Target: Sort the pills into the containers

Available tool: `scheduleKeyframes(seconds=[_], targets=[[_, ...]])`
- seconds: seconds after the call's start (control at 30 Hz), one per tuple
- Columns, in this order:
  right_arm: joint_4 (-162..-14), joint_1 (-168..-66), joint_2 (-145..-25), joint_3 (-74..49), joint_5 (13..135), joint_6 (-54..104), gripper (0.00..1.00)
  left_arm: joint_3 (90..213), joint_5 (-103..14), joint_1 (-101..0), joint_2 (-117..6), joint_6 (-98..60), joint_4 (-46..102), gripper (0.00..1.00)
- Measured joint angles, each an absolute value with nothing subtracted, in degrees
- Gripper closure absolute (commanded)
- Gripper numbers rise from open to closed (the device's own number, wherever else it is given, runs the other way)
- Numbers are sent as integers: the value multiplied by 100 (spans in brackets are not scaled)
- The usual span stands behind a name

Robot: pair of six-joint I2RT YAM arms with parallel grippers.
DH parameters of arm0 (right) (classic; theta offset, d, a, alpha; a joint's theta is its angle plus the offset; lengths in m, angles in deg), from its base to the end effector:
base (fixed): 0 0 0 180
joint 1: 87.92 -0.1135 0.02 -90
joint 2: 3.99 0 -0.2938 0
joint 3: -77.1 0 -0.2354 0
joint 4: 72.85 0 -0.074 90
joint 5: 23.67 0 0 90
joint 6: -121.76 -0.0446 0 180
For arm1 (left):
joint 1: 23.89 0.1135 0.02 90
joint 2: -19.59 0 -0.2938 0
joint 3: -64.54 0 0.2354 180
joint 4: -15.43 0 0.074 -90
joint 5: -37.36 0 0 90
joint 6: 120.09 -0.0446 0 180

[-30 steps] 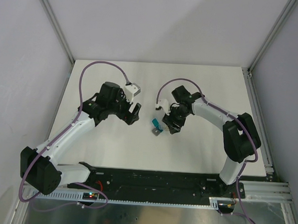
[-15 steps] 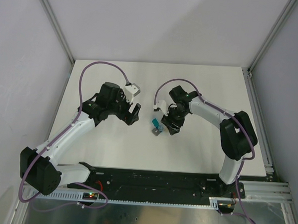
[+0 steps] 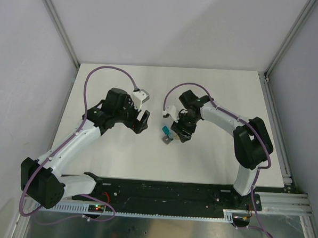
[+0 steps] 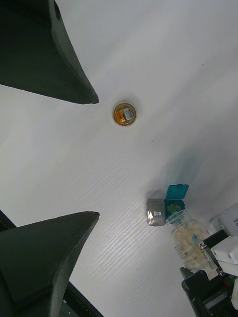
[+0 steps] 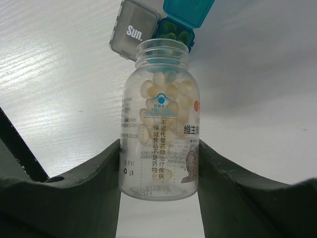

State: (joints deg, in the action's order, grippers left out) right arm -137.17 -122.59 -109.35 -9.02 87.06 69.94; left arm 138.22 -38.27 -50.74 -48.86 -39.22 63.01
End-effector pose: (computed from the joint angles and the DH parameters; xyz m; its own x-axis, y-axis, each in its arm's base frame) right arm 0.2845 0.2160 0.2378 -0.2537 -0.8784 -0.4049 -0.9672 0.2249 0.1181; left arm 0.2030 -0.1152 0.3293 -0.4980 0.4244 -0.7562 0.6889 0.7233 -0.0478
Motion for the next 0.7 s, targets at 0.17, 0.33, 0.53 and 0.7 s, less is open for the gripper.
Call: scheduleKeyframes(seconds=[0.17, 0.33, 0.53, 0.7], targets=[[-13728, -12264, -10944, -880, 8688, 6994, 100, 13822, -3827, -5074, -4886, -3924, 6301, 8], [-13722, -12264, -10944, -880, 8688, 6985, 100, 13822, -3827, -5074, -4886, -3924, 6301, 8], [-13597, -12264, -10942, -911, 8697, 6935, 100, 13822, -3834, -5074, -4886, -3924, 6310, 8], [-13503, -12264, -10918, -1064, 8721, 6904, 100, 13822, -3851, -5074, -4886, -3928, 6338, 8]])
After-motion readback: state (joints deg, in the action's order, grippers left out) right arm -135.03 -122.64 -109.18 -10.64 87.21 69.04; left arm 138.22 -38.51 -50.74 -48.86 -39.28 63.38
